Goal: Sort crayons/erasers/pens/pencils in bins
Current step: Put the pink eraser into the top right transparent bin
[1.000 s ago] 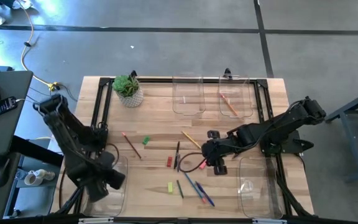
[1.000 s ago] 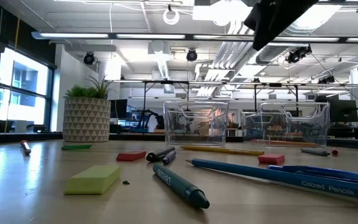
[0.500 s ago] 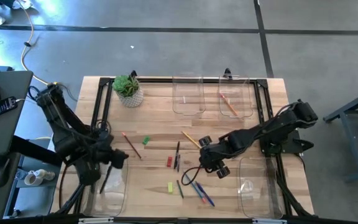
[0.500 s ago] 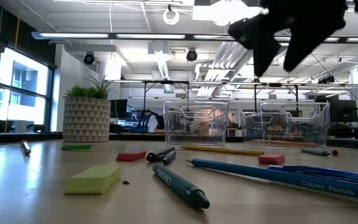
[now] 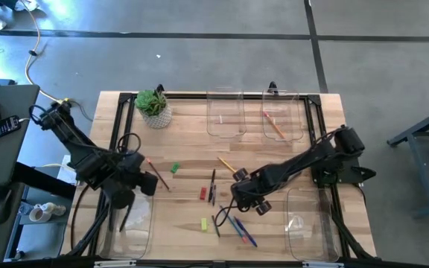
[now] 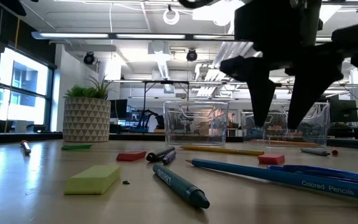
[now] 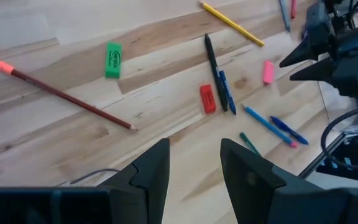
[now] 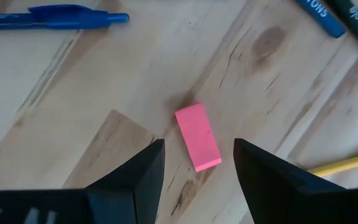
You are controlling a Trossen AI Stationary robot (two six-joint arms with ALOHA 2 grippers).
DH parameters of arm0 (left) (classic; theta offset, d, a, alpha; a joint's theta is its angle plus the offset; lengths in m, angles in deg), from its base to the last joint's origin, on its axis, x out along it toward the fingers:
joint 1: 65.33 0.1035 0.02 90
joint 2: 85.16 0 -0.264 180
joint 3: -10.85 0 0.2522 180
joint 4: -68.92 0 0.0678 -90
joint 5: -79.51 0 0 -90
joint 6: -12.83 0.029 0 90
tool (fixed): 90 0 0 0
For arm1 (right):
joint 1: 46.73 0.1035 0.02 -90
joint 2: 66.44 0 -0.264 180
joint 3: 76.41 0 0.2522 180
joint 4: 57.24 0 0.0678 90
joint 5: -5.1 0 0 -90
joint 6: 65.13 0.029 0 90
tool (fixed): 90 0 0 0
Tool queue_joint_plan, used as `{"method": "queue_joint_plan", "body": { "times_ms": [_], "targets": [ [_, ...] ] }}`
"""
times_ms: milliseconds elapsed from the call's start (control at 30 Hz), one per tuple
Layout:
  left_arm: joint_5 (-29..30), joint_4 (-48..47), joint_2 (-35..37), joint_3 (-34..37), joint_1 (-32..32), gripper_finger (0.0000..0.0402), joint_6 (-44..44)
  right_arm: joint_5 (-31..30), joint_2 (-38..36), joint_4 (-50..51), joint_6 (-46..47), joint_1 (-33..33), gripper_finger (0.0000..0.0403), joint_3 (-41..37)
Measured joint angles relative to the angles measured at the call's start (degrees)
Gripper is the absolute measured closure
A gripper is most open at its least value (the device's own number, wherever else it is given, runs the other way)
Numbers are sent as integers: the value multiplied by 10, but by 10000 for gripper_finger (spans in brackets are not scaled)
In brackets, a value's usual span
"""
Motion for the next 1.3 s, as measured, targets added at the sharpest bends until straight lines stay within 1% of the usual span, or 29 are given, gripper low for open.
{"method": "queue_joint_plan", "body": {
  "times_ms": [167,500,700,900,1000,1300],
  "targets": [
    [0,0,0,0,12,271,19,-4,20,-10,0,-1,220,0],
    [0,0,0,0,17,271,22,-1,52,-14,-13,-19,220,0],
    [0,0,0,0,17,271,34,31,61,-16,-13,-34,220,0],
    [0,-1,0,0,17,271,35,31,74,-14,-9,-34,222,3],
    [0,-1,0,0,17,271,41,28,75,-13,5,-34,238,3],
    [0,-2,0,0,17,271,48,11,77,-3,74,-33,312,2]
  ]
}}
